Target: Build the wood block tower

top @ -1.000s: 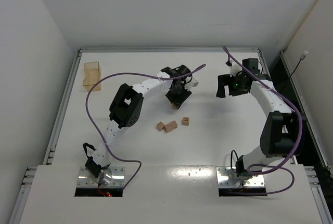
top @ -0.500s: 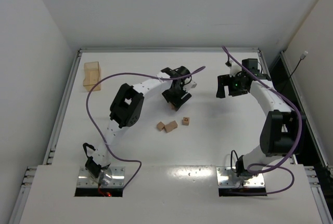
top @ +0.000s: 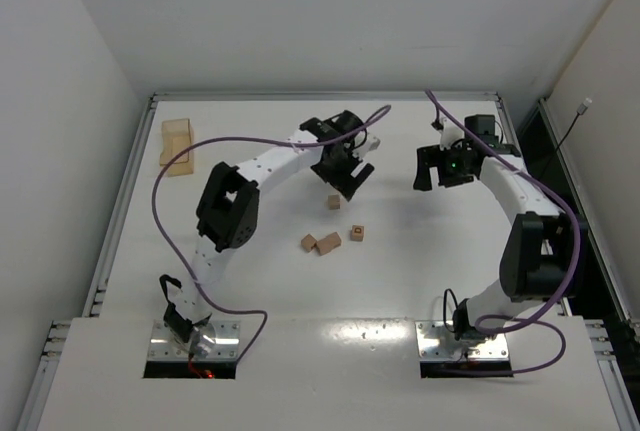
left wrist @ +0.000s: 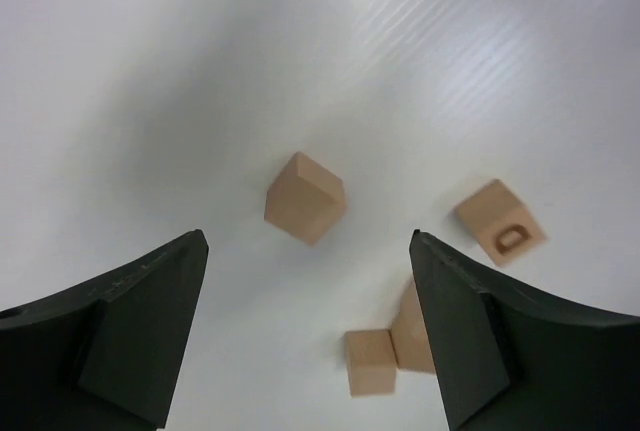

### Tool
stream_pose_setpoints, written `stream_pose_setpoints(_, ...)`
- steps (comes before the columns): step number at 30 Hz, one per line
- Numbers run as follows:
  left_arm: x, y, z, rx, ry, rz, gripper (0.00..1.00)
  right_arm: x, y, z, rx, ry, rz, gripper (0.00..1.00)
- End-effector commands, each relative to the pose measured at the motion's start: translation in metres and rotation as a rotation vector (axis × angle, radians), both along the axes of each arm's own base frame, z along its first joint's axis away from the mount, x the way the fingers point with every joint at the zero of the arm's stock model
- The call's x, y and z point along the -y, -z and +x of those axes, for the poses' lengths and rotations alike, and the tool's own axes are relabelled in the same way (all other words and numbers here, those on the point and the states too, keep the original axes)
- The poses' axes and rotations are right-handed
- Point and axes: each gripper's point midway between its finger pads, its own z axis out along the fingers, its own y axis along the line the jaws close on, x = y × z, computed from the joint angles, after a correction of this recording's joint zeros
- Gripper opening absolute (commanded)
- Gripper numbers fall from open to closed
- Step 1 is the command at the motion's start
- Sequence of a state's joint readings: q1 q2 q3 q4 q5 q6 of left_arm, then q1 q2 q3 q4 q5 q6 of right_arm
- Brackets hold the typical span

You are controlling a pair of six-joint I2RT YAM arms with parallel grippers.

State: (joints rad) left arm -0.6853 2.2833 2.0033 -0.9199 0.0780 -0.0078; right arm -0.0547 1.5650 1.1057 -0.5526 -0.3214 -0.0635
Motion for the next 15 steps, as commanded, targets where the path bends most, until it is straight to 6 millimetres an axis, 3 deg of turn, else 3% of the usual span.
stream_pose_setpoints(1,0.020,-0.133,0.017,0.205,-0.056,-0.265,0.80,-0.011,-0.014,0.000,0.075,-0.062,0.035,0.85)
stream_pose_setpoints(2,0.019,-0.145,0.016,0.224,-0.056,-0.281,0.82,-0.011,-0.014,0.000,0.075,-0.062,0.035,0.85)
stream_pose_setpoints(3,0.016,-0.174,0.014,0.269,-0.074,-0.318,0.83,-0.021,-0.017,-0.003,0.086,-0.107,0.054,0.85)
stream_pose_setpoints(4,0.013,-0.190,0.015,0.304,-0.105,-0.340,0.85,-0.029,-0.016,-0.007,0.086,-0.158,0.049,0.85)
stream_pose_setpoints(6,-0.013,-0.217,0.019,0.392,-0.207,-0.339,0.87,-0.050,-0.018,-0.017,0.096,-0.279,0.046,0.84)
stream_pose_setpoints(8,-0.041,-0.226,0.026,0.441,-0.299,-0.313,0.91,-0.065,-0.007,-0.027,0.060,-0.362,0.031,0.82)
stream_pose_setpoints(9,-0.059,-0.228,0.032,0.468,-0.361,-0.287,0.92,-0.074,-0.007,-0.028,0.058,-0.408,0.030,0.82)
stream_pose_setpoints(10,-0.092,-0.225,0.042,0.470,-0.435,-0.270,0.97,-0.089,-0.002,-0.035,0.054,-0.487,0.016,0.81)
stream_pose_setpoints(13,-0.143,-0.193,0.058,0.381,-0.554,-0.252,0.98,-0.118,0.004,-0.044,0.065,-0.648,-0.019,0.80)
stream_pose_setpoints(14,-0.180,-0.189,0.067,0.361,-0.636,-0.262,1.00,-0.124,0.003,-0.045,0.070,-0.684,-0.027,0.80)
stream_pose_setpoints(15,-0.188,-0.181,0.066,0.311,-0.650,-0.292,1.00,-0.129,0.005,-0.043,0.073,-0.710,-0.044,0.80)
